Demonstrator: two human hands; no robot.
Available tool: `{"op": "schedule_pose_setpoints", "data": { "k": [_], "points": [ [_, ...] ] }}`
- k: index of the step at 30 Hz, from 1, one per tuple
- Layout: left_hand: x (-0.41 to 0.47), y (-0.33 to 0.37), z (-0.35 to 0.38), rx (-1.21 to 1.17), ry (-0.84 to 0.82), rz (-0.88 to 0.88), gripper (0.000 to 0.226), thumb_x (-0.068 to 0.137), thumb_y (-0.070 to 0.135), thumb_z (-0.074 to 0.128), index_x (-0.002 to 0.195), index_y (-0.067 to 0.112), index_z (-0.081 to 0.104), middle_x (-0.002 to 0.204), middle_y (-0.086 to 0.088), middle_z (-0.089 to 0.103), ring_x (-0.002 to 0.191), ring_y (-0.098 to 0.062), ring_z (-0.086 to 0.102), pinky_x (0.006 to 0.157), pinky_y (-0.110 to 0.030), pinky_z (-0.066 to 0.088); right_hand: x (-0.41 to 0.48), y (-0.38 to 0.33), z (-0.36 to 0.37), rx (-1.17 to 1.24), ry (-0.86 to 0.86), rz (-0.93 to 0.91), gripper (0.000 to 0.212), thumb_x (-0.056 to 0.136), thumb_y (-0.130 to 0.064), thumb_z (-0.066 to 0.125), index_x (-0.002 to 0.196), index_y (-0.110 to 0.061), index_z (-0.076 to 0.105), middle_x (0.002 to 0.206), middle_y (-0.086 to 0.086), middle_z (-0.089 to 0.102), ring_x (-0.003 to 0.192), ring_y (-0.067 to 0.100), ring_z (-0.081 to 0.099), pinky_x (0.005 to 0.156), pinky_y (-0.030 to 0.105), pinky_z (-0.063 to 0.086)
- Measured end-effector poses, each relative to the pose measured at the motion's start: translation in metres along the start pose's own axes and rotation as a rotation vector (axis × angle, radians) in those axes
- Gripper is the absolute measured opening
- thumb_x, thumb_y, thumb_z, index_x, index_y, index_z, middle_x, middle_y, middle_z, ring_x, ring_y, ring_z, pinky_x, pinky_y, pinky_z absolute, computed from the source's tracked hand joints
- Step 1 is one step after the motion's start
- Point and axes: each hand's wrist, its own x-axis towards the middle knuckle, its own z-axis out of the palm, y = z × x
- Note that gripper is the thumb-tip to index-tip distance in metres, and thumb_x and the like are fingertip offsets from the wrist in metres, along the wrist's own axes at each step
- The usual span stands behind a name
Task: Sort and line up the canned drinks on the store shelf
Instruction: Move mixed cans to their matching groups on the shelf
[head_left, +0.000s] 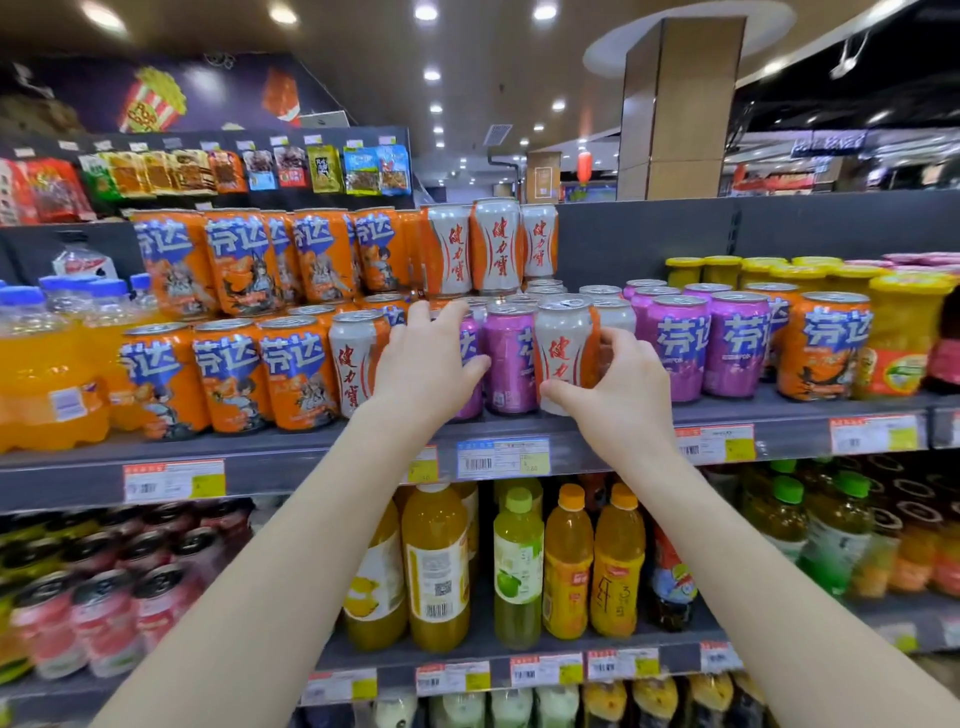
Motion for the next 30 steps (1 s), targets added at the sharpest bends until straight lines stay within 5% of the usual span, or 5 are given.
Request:
{"op": "schedule_pose_setpoints", "data": {
  "k": [6, 12, 23, 27, 30],
  "points": [
    [-0.007, -0.008, -0.005, -0.202, 0.072, 0.001, 0.057, 0.089, 0.038, 0.075, 0.142, 0.031, 0.054, 0.136, -0.008, 0.053, 0.125, -0.029, 0.053, 0.103, -0.044, 0.049, -0.002, 0.007, 0.008, -0.056, 0.018, 0.050, 0.069, 0.077, -0.039, 0.086, 0.135, -0.016, 0.057, 0.122, 0.002, 0.063, 0.114, 0.019, 0.059, 0.088, 0.027, 0.047],
    [-0.028, -0.010, -0.032, -0.349, 0.219, 0.110, 0.050, 0.085, 0.032, 0.080, 0.132, 0.027, 0.063, 0.122, 0.001, 0.054, 0.101, -0.005, 0.052, 0.079, 0.007, 0.030, -0.004, -0.001, 0.018, -0.112, 0.078, 0.040, 0.067, 0.078, -0.032, 0.087, 0.132, -0.015, 0.050, 0.124, 0.005, 0.056, 0.111, 0.020, 0.059, 0.092, 0.035, 0.052],
    [-0.046, -0.048, -0.055, -0.427, 0.296, 0.055, 0.052, 0.082, 0.030, 0.084, 0.130, 0.028, 0.065, 0.122, 0.005, 0.054, 0.092, 0.009, 0.051, 0.076, 0.007, 0.034, -0.001, -0.016, 0.044, -0.080, 0.009, -0.004, 0.068, 0.078, -0.033, 0.087, 0.134, -0.015, 0.052, 0.122, 0.002, 0.057, 0.110, 0.014, 0.058, 0.093, 0.029, 0.053],
    [-0.049, -0.058, -0.056, -0.461, 0.311, 0.031, 0.054, 0.081, 0.035, 0.084, 0.131, 0.033, 0.064, 0.125, 0.005, 0.056, 0.099, 0.001, 0.057, 0.075, 0.005, 0.038, 0.000, -0.020, 0.055, -0.079, -0.025, 0.018, 0.071, 0.081, -0.032, 0.085, 0.139, -0.015, 0.048, 0.128, 0.003, 0.055, 0.118, 0.018, 0.057, 0.096, 0.032, 0.051],
    [-0.051, -0.064, -0.058, -0.475, 0.315, 0.041, 0.054, 0.080, 0.038, 0.084, 0.131, 0.036, 0.063, 0.127, 0.008, 0.057, 0.101, 0.004, 0.057, 0.077, -0.004, 0.044, -0.002, -0.031, 0.061, -0.158, 0.157, -0.109, 0.065, 0.084, -0.032, 0.078, 0.138, -0.011, 0.048, 0.127, 0.008, 0.055, 0.117, 0.026, 0.052, 0.100, 0.042, 0.048]
  ]
}}
